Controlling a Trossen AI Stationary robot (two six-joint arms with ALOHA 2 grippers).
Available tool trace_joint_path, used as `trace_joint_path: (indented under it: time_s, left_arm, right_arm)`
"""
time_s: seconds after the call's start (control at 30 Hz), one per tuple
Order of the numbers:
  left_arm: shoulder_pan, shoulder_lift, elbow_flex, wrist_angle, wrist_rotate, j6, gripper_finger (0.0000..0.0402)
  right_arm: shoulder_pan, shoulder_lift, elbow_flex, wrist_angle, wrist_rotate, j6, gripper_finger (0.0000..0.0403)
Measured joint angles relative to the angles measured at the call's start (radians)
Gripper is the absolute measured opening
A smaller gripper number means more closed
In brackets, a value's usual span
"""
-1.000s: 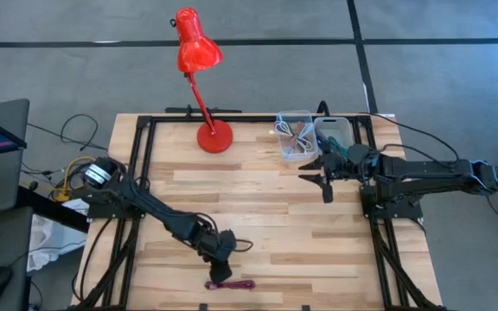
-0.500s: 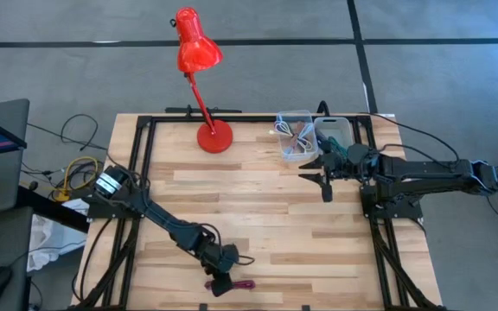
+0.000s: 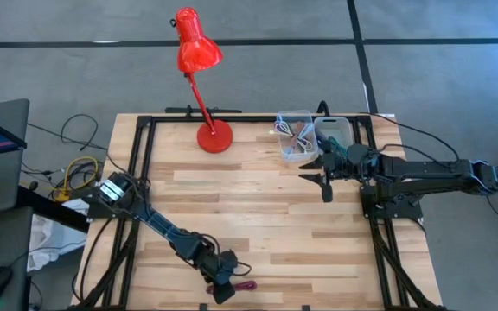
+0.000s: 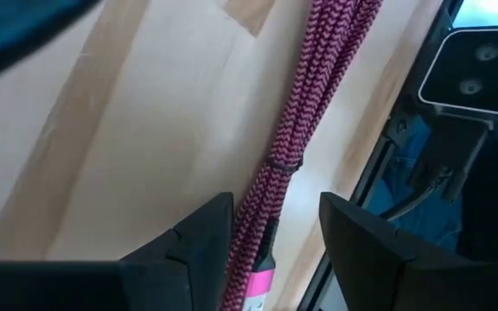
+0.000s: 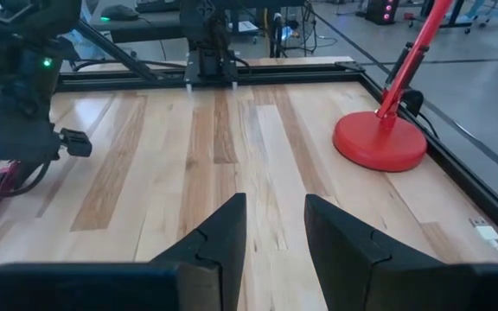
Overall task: Pick & Place USB Port
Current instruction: Put the black and pink charger cable into the gray bin
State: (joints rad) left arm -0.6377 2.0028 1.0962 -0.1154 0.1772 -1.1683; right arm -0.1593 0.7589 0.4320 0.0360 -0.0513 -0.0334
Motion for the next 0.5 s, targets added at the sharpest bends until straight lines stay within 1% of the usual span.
trace_joint_path:
  time_s: [0.1,0.17,0.5]
  left_arm:
    - [0.004,0.002,0.000,-0.001,-0.015,0.000,0.0172]
    - [0.002,0.002,0.000,-0.006,-0.050,0.000,0.0157]
    - [0.002,0.002,-0.023,0.003,-0.082,0.017,0.0051]
  right_arm:
    - [0.000,0.000,0.000,0.001,0.000,0.000,0.0112]
    - [0.000,0.000,0.000,0.001,0.000,0.000,0.0112]
    - [0.000,0.000,0.000,0.002,0.000,0.000,0.0112]
